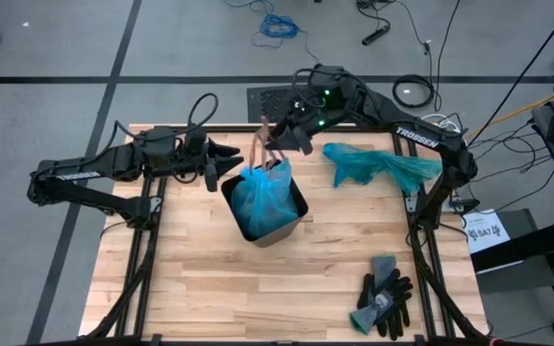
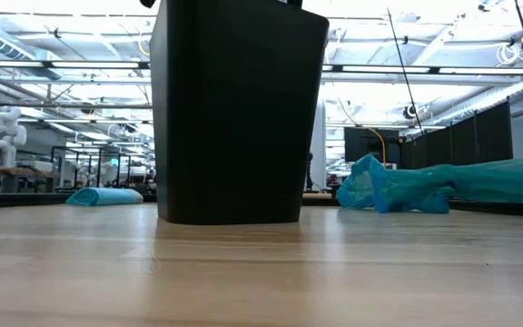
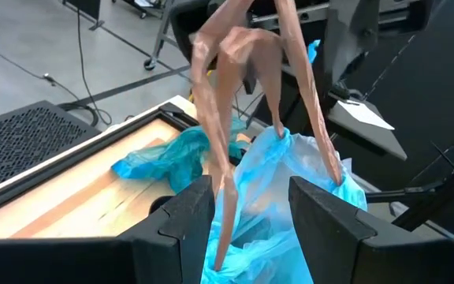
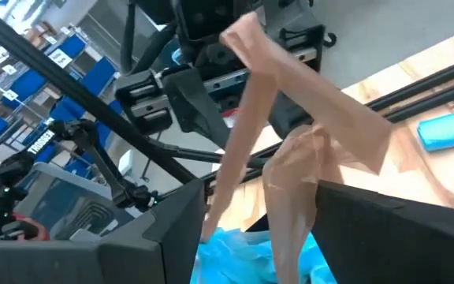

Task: Place trash/remove bag and relplace
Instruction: Remove the blue trash bag from the trash bin

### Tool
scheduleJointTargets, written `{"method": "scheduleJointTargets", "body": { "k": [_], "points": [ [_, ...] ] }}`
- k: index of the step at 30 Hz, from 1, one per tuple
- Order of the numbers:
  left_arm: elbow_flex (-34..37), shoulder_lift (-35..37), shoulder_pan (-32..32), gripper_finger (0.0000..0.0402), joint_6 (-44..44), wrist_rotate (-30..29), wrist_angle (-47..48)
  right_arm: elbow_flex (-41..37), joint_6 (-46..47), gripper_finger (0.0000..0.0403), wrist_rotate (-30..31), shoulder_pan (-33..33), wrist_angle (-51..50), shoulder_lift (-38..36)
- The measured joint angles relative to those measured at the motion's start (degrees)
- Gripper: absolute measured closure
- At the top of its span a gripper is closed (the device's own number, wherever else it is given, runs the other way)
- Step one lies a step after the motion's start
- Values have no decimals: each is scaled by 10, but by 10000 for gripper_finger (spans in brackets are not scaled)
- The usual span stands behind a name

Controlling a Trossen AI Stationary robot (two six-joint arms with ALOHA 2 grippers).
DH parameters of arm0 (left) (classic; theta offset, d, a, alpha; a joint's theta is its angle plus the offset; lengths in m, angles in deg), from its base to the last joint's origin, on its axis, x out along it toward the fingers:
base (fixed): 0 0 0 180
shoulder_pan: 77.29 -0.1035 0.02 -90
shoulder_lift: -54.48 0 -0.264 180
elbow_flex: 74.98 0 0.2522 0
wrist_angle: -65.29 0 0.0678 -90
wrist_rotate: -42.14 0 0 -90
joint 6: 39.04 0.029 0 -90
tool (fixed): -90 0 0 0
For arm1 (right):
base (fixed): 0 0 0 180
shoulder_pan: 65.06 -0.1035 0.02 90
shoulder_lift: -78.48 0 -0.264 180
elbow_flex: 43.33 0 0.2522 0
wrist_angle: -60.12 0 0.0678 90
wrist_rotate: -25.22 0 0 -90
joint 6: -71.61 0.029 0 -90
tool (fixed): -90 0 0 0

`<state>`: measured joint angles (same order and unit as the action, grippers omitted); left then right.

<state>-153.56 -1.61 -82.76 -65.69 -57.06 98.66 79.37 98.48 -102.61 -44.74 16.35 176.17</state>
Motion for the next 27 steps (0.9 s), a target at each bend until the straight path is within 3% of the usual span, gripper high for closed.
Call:
{"method": "scheduleJointTargets", "body": {
  "k": [12,15,19,27],
  "points": [
    [0,0,0,233,0,0,0,0,-15,212,73,-46,3,30],
    [0,0,0,233,0,0,0,0,-37,268,79,-47,5,32],
    [0,0,1,233,-4,0,-1,0,-63,384,79,-47,45,30],
    [1,25,22,244,-10,-33,-3,1,-14,402,57,-51,177,29]
  ]
}}
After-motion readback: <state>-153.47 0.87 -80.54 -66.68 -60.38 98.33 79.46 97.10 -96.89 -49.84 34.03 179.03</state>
